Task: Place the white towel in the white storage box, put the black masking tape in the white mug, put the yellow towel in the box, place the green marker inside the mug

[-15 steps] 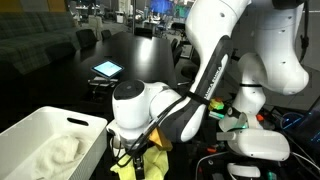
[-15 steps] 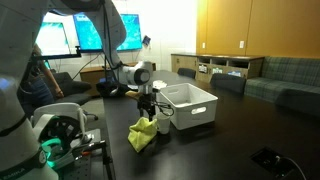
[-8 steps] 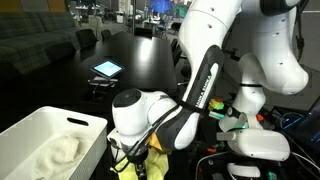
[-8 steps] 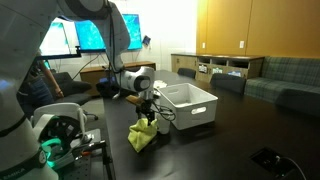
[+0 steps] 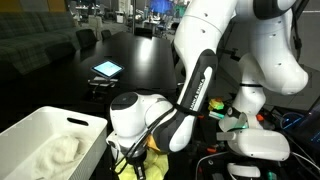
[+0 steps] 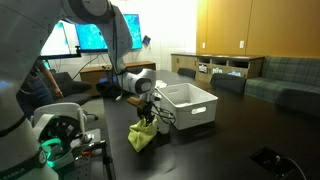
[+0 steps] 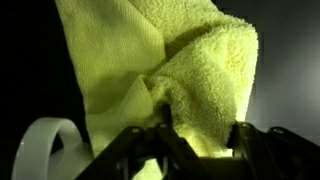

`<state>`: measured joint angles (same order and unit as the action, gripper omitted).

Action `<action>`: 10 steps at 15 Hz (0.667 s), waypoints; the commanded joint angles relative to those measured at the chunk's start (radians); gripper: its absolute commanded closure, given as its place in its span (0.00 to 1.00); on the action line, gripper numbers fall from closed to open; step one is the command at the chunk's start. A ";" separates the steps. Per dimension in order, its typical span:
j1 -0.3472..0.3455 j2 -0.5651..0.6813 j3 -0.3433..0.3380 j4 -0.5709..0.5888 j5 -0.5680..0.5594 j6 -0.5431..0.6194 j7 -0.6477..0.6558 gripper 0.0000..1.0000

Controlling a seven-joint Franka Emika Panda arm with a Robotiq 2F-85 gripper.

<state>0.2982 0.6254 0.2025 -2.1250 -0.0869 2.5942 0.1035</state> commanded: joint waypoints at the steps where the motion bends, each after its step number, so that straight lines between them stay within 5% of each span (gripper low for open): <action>1: 0.019 -0.004 -0.017 0.021 0.001 -0.007 0.001 0.80; 5: 0.032 -0.029 -0.027 0.003 -0.037 0.021 -0.022 0.91; 10: 0.123 -0.161 -0.095 -0.070 -0.146 -0.009 0.080 0.88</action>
<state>0.3490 0.5830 0.1620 -2.1246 -0.1651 2.6002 0.1135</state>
